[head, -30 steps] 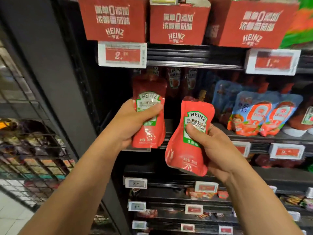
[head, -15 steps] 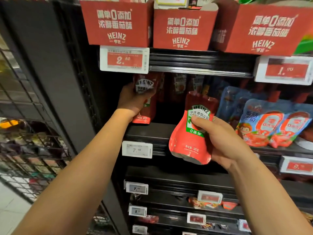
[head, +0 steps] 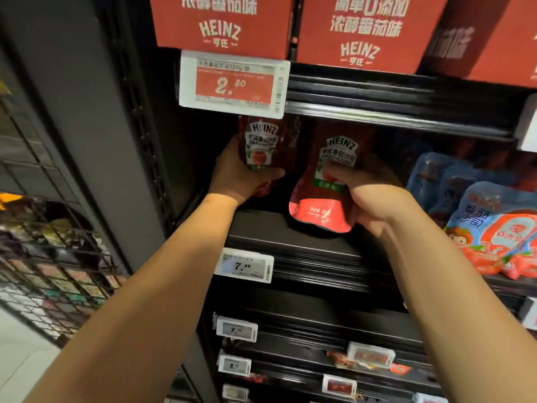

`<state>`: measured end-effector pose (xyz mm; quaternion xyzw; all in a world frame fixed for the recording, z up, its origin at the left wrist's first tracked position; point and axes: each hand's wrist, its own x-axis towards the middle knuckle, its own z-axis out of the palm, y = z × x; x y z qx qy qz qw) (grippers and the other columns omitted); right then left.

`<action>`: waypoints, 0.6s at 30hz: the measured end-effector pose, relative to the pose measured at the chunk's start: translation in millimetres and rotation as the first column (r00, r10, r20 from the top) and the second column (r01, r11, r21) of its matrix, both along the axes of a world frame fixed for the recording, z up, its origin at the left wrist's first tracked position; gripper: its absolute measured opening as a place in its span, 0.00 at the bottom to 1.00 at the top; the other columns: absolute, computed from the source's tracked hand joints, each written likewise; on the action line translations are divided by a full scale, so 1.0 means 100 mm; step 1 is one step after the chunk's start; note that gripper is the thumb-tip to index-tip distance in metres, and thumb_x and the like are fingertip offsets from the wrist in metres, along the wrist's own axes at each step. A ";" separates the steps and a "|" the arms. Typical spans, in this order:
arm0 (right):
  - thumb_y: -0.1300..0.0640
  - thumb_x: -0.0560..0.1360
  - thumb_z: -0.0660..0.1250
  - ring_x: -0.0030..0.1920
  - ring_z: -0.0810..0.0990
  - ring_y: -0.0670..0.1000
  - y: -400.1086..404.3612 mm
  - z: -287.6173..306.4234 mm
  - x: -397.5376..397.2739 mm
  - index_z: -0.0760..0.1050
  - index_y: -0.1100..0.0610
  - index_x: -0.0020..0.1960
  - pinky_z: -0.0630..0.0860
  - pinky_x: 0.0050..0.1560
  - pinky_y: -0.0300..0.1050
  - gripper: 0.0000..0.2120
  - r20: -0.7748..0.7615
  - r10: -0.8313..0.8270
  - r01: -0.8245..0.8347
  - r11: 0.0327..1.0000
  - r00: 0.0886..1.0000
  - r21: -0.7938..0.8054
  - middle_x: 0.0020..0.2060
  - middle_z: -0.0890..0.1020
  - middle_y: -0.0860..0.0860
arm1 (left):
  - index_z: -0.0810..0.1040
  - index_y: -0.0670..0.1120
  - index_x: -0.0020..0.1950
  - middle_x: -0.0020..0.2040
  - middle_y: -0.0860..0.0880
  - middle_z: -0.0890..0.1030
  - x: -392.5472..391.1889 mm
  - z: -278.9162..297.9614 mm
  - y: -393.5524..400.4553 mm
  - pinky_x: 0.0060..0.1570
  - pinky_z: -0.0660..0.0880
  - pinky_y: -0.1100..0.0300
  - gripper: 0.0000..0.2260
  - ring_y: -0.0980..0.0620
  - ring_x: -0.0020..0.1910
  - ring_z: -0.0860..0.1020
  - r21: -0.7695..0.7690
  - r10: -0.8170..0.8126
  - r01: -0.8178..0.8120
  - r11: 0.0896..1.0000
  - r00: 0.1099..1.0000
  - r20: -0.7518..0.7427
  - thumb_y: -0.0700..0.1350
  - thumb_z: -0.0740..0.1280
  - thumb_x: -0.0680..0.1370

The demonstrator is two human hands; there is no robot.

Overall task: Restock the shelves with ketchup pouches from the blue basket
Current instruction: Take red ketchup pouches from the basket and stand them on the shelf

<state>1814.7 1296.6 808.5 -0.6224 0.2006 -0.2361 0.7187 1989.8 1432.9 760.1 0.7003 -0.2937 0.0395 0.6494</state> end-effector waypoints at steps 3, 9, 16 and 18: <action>0.58 0.71 0.77 0.51 0.86 0.57 -0.06 0.00 0.29 0.79 0.55 0.61 0.82 0.55 0.61 0.20 -0.047 -0.030 0.020 0.981 0.998 -0.193 0.52 0.86 0.55 | 0.73 0.51 0.65 0.55 0.56 0.81 0.05 -0.03 -0.01 0.49 0.76 0.71 0.38 0.64 0.54 0.79 0.027 -0.003 0.003 1.000 1.000 -0.006 0.38 0.85 0.60; 0.48 0.69 0.75 0.62 0.80 0.54 -0.14 -0.02 0.68 0.73 0.53 0.68 0.77 0.64 0.58 0.30 0.021 -0.074 0.074 0.838 0.997 -0.541 0.62 0.81 0.52 | 0.69 0.47 0.67 0.57 0.54 0.80 0.06 -0.05 0.00 0.51 0.77 0.70 0.39 0.63 0.56 0.79 -0.007 0.032 -0.032 0.999 0.999 0.042 0.35 0.84 0.61; 0.52 0.76 0.72 0.64 0.79 0.55 -0.23 -0.22 0.76 0.66 0.61 0.73 0.74 0.66 0.54 0.30 0.053 -0.171 0.161 0.711 0.984 -0.684 0.63 0.80 0.56 | 0.70 0.48 0.66 0.59 0.50 0.81 0.10 -0.06 -0.02 0.61 0.78 0.56 0.34 0.55 0.58 0.81 0.018 0.066 -0.066 0.998 0.998 0.013 0.36 0.81 0.65; 0.52 0.78 0.71 0.65 0.77 0.55 -0.23 -0.25 0.74 0.63 0.61 0.75 0.73 0.67 0.53 0.32 0.058 -0.178 0.170 0.720 0.982 -0.673 0.65 0.79 0.56 | 0.69 0.51 0.64 0.58 0.51 0.81 0.08 -0.06 -0.02 0.62 0.78 0.52 0.32 0.54 0.58 0.81 0.025 0.073 -0.073 0.997 0.997 0.012 0.37 0.80 0.66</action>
